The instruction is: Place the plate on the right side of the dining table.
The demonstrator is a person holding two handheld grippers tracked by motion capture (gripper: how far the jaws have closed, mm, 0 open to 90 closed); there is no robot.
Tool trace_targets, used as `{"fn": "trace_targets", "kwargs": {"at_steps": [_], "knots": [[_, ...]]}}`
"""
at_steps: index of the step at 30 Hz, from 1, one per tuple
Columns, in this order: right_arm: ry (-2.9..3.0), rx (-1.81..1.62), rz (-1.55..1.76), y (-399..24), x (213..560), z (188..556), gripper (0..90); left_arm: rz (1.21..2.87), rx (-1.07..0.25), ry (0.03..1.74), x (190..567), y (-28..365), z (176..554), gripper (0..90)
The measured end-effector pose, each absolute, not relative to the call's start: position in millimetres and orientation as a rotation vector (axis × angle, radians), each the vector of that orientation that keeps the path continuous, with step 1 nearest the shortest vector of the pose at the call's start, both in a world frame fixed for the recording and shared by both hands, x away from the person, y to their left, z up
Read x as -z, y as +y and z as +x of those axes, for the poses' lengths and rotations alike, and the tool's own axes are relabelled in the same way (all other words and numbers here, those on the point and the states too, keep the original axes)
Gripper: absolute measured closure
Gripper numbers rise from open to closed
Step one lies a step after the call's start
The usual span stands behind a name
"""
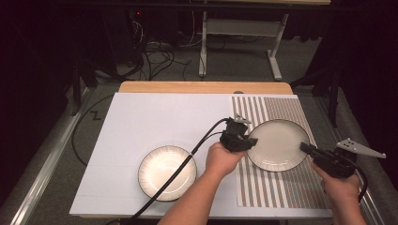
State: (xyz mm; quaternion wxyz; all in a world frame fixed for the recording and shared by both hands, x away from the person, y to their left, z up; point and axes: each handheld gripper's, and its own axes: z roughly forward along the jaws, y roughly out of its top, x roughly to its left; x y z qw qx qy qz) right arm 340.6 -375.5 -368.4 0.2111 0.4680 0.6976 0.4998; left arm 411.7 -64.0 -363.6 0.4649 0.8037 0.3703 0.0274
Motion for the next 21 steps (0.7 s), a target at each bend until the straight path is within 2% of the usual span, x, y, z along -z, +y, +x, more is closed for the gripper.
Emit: {"fn": "trace_targets", "kwargs": {"at_steps": [15, 21], "knots": [[1.929, -1.336, 1.407, -388, 388, 360, 87.5, 1.937, -0.034, 0.995, 392, -83, 438, 75.7], [1.923, -1.331, 1.419, -389, 391, 365, 86.9, 1.953, -0.068, 1.006, 394, -85, 440, 75.0]]}}
